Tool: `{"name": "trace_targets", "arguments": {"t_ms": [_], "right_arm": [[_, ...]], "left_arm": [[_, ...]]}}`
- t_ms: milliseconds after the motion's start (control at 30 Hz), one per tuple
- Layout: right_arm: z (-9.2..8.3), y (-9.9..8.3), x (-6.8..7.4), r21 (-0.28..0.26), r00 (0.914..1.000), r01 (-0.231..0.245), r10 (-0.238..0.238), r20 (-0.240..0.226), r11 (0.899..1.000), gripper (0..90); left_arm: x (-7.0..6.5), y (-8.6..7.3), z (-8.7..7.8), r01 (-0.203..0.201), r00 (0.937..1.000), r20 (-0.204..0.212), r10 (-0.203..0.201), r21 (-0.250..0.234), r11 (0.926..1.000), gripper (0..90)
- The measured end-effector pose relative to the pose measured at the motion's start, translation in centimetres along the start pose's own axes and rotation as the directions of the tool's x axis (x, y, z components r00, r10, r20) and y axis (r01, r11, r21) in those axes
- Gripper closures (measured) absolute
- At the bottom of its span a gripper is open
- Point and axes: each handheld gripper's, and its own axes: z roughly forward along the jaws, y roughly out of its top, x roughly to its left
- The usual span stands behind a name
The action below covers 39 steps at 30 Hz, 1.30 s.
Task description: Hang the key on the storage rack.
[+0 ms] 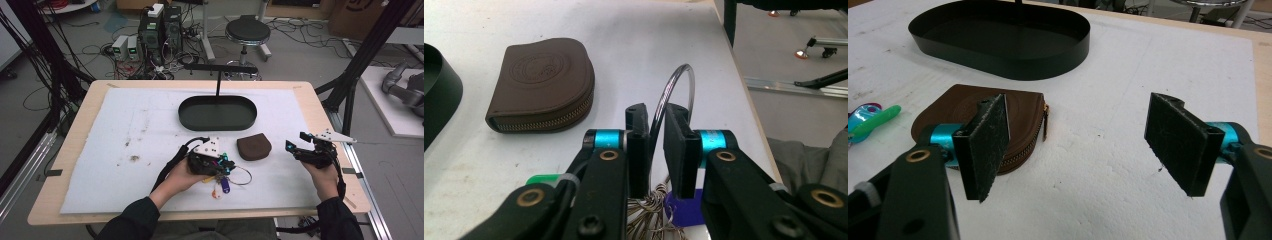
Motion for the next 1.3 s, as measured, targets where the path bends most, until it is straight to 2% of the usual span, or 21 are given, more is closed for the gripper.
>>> {"name": "trace_targets", "arguments": {"t_ms": [100,267,400,567,767,800,967,1067,1133,1267,1300], "right_arm": [[0.0,0.0,0.0,0.0,1.0,0.0,0.0,-0.001,1.0,26.5],[0.0,0.0,0.0,0.0,1.0,0.0,0.0,-0.001,1.0,26.5],[0.0,0.0,0.0,0.002,1.0,-0.002,0.002,-0.001,1.0,26.5],[0.1,0.0,0.0,0.004,1.0,0.0,0.0,-0.002,1.0,26.5],[0.2,0.0,0.0,0.006,1.0,0.0,0.0,0.001,1.0,26.5],[0.2,0.0,0.0,0.006,1.0,0.001,-0.001,0.001,1.0,26.5],[0.3,0.0,0.0,0.009,1.0,-0.002,0.002,0.002,1.0,26.5],[0.4,0.0,0.0,0.012,1.0,0.002,-0.003,0.004,1.0,26.6],[0.4,0.0,0.0,0.012,1.0,0.003,-0.003,0.003,1.0,26.5],[0.5,0.0,0.1,0.015,1.0,0.002,-0.002,0.003,1.0,26.5],[0.5,0.0,0.1,0.015,1.0,0.002,-0.002,0.003,1.0,26.5]], "left_arm": [[0.2,-0.1,-0.1,0.001,1.0,0.007,-0.001,0.007,1.0,85.7],[0.1,0.0,-0.2,-0.001,0.9999,0.013,0.001,0.007,1.0,86.1],[0.2,0.2,-0.7,0.009,0.9999,0.005,-0.009,-0.032,0.9994,86.3],[0.3,0.3,-1.4,0.01,0.9999,-0.01,-0.011,-0.056,0.9984,86.3],[0.4,1.0,-2.7,0.003,0.9991,-0.042,-0.007,-0.092,0.9958,86.3],[0.5,1.2,-2.9,-0.002,0.9989,-0.047,-0.002,-0.085,0.9964,86.3],[0.8,1.7,-4.3,-0.013,0.9962,-0.087,0.003,-0.119,0.9928,86.3],[1.3,2.2,-5.4,-0.015,0.9925,-0.122,-0.002,-0.142,0.9897,86.3],[1.4,2.3,-5.8,-0.017,0.9914,-0.131,-0.002,-0.149,0.9888,86.3],[2.2,2.9,-7.4,-0.017,0.9817,-0.189,-0.02,-0.193,0.981,86.3],[2.2,2.9,-7.4,-0.017,0.9817,-0.189,-0.02,-0.193,0.981,86.3]]}}
